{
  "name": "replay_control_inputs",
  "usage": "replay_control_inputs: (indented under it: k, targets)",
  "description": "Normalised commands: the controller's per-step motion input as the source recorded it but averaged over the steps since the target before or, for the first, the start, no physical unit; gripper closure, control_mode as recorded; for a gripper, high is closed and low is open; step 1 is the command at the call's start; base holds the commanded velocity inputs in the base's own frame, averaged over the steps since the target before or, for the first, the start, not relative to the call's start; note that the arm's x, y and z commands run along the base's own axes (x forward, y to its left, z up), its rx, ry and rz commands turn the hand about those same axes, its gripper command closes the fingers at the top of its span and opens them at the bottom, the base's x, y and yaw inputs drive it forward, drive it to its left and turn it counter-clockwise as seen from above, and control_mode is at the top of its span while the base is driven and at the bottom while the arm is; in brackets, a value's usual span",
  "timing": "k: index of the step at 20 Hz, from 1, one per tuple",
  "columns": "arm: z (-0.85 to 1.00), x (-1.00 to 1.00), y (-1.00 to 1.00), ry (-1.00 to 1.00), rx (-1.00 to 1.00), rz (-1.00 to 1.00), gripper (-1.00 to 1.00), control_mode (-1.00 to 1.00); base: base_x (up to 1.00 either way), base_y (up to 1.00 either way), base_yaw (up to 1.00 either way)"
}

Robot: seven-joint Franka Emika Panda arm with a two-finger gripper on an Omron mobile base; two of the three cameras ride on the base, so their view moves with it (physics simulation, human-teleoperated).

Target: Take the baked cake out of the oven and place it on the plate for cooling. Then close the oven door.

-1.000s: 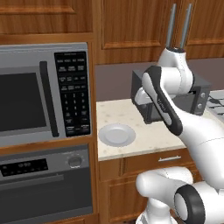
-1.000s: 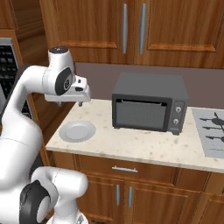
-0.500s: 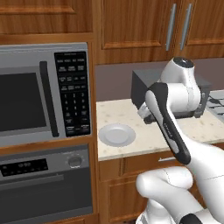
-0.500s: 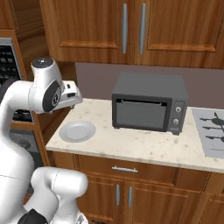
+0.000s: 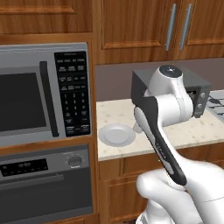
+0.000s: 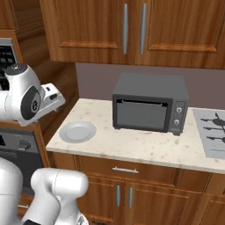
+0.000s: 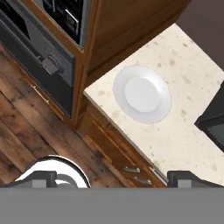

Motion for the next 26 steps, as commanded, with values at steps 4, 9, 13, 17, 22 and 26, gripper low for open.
replay_control_inputs:
  k: [4,9,13,17,22,26]
  targets:
    - [-0.07,-0.42,0.39,0.00,-0.09,0.22,-1.00,-1.00,0.00,0.00,0.00]
    - [-0.13,-0.38,0.43,0.00,-0.10,0.21,-1.00,-1.00,0.00,0.00,0.00]
    - [-0.13,-0.29,0.36,0.00,-0.09,0.21,-1.00,-1.00,0.00,0.00,0.00]
    - [-0.14,-0.36,0.37,0.00,-0.08,0.23,-1.00,-1.00,0.00,0.00,0.00]
    - [-0.15,-0.34,0.41,0.00,-0.06,0.21,-1.00,-1.00,0.00,0.00,0.00]
    - [-0.16,-0.26,0.45,0.00,-0.02,0.17,-1.00,-1.00,0.00,0.00,0.00]
